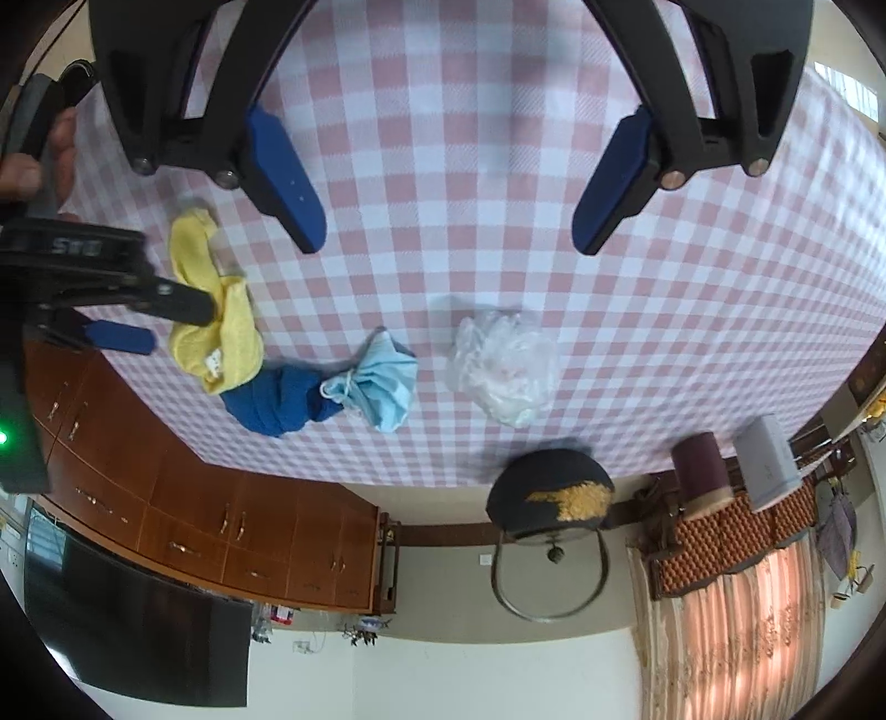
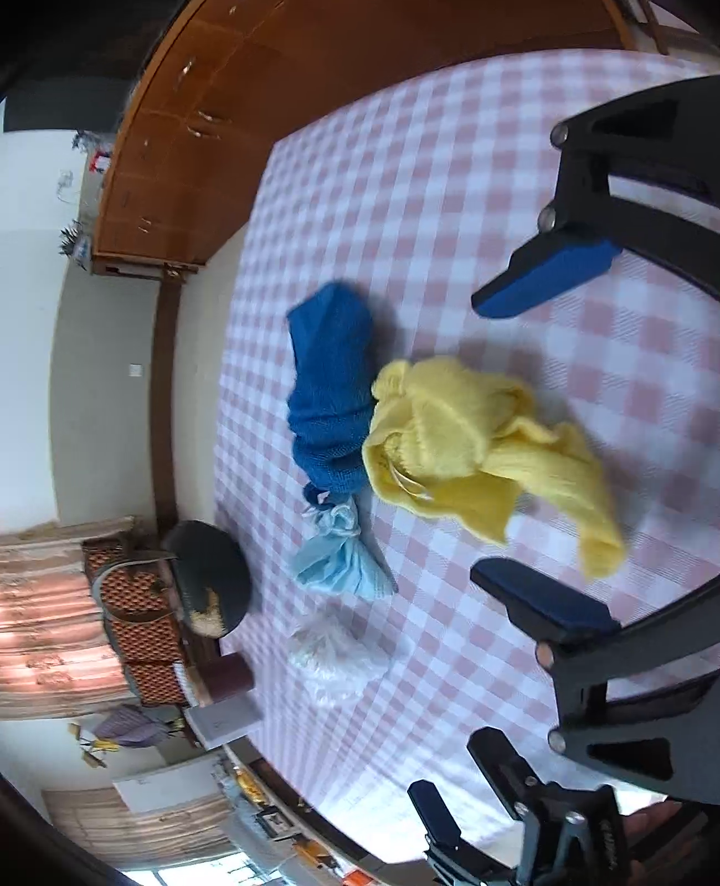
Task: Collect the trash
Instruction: 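Grasp the light blue cloth with the left tool while the right tool grasps the yellow cloth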
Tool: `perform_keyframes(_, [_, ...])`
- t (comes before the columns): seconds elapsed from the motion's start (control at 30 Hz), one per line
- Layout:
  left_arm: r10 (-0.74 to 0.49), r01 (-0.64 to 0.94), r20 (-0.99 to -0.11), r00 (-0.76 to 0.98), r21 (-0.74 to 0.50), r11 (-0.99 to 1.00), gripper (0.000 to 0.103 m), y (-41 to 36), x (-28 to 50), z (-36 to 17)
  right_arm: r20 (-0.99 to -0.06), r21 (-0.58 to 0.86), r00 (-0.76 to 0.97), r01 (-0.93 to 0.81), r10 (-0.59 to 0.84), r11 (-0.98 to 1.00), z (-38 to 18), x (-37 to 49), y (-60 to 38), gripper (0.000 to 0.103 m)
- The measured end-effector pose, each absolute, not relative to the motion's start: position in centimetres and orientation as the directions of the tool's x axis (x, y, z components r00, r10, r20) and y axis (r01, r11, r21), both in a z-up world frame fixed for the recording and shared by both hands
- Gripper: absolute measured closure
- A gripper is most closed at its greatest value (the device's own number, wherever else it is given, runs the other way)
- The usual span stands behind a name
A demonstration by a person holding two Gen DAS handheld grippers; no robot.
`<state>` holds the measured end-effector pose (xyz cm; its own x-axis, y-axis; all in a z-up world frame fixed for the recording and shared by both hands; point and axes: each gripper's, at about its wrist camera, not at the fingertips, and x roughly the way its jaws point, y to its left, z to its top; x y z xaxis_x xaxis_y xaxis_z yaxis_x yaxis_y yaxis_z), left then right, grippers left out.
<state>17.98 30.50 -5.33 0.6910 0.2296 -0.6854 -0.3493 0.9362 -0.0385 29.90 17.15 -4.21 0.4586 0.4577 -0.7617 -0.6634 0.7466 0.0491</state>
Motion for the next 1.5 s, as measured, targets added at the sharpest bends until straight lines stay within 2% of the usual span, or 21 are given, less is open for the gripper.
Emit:
perform_keyframes(0.03, [0.215, -0.337, -0.691, 0.691, -0.044, 0.94, 0.014, 30.4, 18.6, -5.5, -0.768, 0.052, 0.452, -0.662, 0.453, 0.748, -4.5, 30.3, 17.2, 0.021])
perform_keyframes(0.07, [0.21, -0.332, -0.693, 0.689, -0.045, 0.942, 0.015, 30.2, 19.0, -5.6, -0.775, 0.072, 0.432, -0.664, 0.46, 0.744, -4.9, 30.8, 17.2, 0.031])
perform_keyframes(0.1, [0.195, -0.319, -0.696, 0.692, -0.052, 0.946, 0.017, 29.9, 19.6, -5.6, -0.782, 0.078, 0.421, -0.665, 0.459, 0.743, -5.2, 31.3, 17.1, 0.068])
perform_keyframes(0.13, [0.176, -0.304, -0.696, 0.696, -0.063, 0.951, 0.018, 29.6, 20.3, -5.6, -0.79, 0.081, 0.417, -0.656, 0.45, 0.75, -5.5, 31.8, 16.6, 0.074])
perform_keyframes(0.33, [0.156, -0.263, -0.703, 0.693, -0.045, 0.964, 0.018, 27.6, 24.4, -5.3, -0.774, 0.067, 0.485, -0.576, 0.407, 0.814, -5.2, 34.8, 11.6, 0.074])
perform_keyframes(0.4, [0.156, -0.271, -0.71, 0.686, -0.05, 0.961, 0.022, 27.7, 26.1, -5.6, -0.772, 0.072, 0.496, -0.553, 0.397, 0.83, -5.0, 35.9, 10.6, 0.074])
perform_keyframes(0.73, [0.141, -0.318, -0.761, 0.633, -0.09, 0.944, 0.025, 30.7, 31.8, -7.3, -0.768, 0.097, 0.511, -0.503, 0.386, 0.859, -5.2, 40.6, 9.1, 0.074])
perform_keyframes(0.77, [0.135, -0.319, -0.762, 0.634, -0.098, 0.943, 0.028, 31.0, 32.0, -7.3, -0.767, 0.098, 0.511, -0.505, 0.388, 0.858, -5.2, 40.7, 9.1, 0.074])
perform_keyframes(0.83, [0.122, -0.306, -0.773, 0.623, -0.098, 0.947, 0.048, 31.1, 32.6, -7.7, -0.766, 0.105, 0.508, -0.507, 0.395, 0.855, -5.3, 40.9, 8.9, 0.075])
perform_keyframes(0.9, [0.124, -0.299, -0.773, 0.622, -0.088, 0.95, 0.073, 31.0, 32.7, -7.7, -0.761, 0.098, 0.514, -0.511, 0.395, 0.854, -5.2, 40.7, 8.9, 0.076])
perform_keyframes(1.27, [0.103, -0.267, -0.724, 0.682, -0.115, 0.957, 0.075, 30.2, 28.1, -5.5, -0.749, 0.107, 0.524, -0.508, 0.405, 0.855, -4.8, 37.9, 7.6, 0.076])
perform_keyframes(1.5, [0.141, -0.247, -0.705, 0.695, -0.049, 0.968, 0.076, 28.2, 25.6, -4.6, -0.734, 0.113, 0.532, -0.517, 0.422, 0.849, -3.6, 35.1, 6.4, 0.077])
